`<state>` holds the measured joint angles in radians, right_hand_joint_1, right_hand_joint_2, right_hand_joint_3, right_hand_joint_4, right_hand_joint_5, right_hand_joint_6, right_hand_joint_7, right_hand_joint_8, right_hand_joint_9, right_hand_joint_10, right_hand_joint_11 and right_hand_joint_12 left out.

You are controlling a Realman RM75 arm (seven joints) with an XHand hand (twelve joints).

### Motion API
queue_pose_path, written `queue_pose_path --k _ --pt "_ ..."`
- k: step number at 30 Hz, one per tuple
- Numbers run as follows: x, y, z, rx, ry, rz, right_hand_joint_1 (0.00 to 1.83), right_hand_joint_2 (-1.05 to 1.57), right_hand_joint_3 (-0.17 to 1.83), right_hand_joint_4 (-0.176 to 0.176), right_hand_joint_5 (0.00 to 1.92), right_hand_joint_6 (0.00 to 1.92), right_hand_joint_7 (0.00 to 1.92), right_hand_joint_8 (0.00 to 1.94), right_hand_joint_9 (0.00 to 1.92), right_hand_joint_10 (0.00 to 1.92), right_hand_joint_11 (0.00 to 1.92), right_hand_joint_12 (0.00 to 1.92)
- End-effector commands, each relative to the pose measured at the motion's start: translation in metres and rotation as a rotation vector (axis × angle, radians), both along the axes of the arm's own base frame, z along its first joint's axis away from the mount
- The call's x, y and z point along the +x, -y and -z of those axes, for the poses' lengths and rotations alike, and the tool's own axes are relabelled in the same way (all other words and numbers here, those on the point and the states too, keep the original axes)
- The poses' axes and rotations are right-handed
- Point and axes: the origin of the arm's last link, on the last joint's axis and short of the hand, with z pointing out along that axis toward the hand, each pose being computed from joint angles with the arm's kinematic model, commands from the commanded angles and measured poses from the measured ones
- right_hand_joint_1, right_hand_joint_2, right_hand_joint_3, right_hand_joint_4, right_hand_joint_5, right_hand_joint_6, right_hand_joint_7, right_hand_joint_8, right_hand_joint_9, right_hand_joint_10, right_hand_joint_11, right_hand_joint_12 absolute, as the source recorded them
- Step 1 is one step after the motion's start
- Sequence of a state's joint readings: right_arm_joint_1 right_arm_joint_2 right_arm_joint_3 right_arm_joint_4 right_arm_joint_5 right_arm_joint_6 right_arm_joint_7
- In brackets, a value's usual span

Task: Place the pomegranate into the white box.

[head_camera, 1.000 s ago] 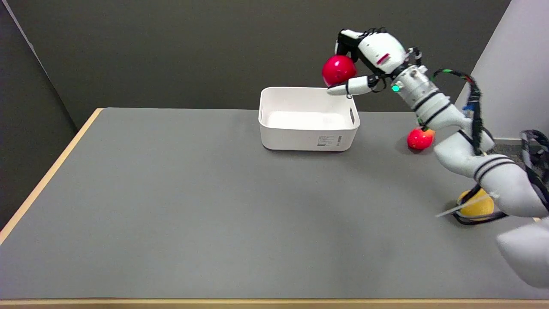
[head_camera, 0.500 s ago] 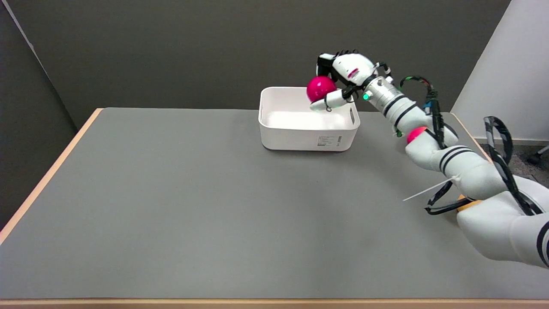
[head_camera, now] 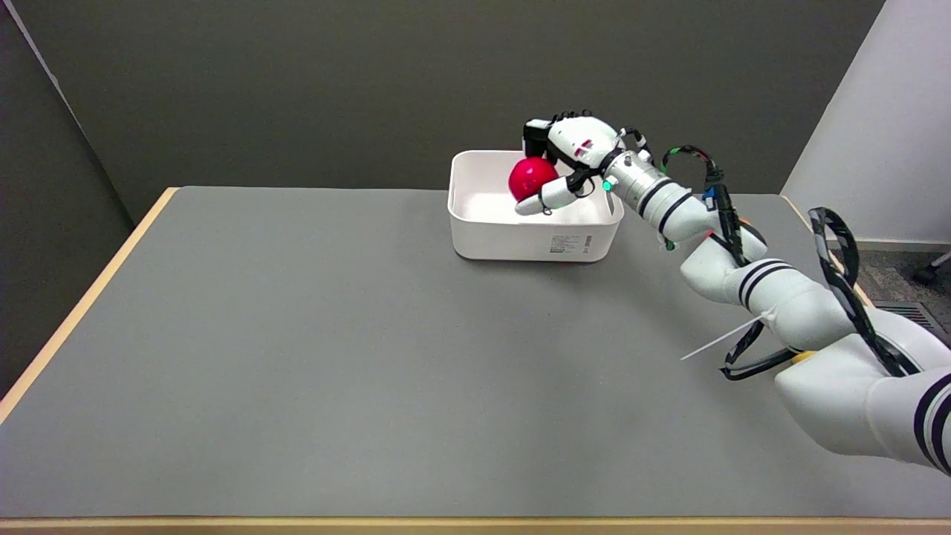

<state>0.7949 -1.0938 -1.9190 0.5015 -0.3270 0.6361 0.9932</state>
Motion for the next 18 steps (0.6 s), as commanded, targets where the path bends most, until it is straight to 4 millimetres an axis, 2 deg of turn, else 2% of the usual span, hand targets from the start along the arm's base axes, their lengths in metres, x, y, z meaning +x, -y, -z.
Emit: queue_pose_path --k 1,8,15,18 --pt "-0.011 -0.007 0.023 0.065 0.058 0.034 0.85 0.82 0.92 0.100 0.34 0.99 0.66 0.83 0.64 1.23 0.48 1.66" --pt "-0.006 -0.011 0.028 0.088 0.063 0.012 0.81 0.78 0.92 0.122 0.34 0.89 0.61 0.72 0.59 1.17 0.45 1.59" --pt "0.005 -0.016 0.033 0.113 0.070 -0.025 0.74 0.72 0.93 0.145 0.35 0.79 0.47 0.51 0.44 0.97 0.36 1.52" --pt "0.007 -0.016 0.032 0.114 0.133 -0.023 0.69 0.70 0.93 0.152 0.34 0.74 0.37 0.38 0.32 0.82 0.26 1.41"
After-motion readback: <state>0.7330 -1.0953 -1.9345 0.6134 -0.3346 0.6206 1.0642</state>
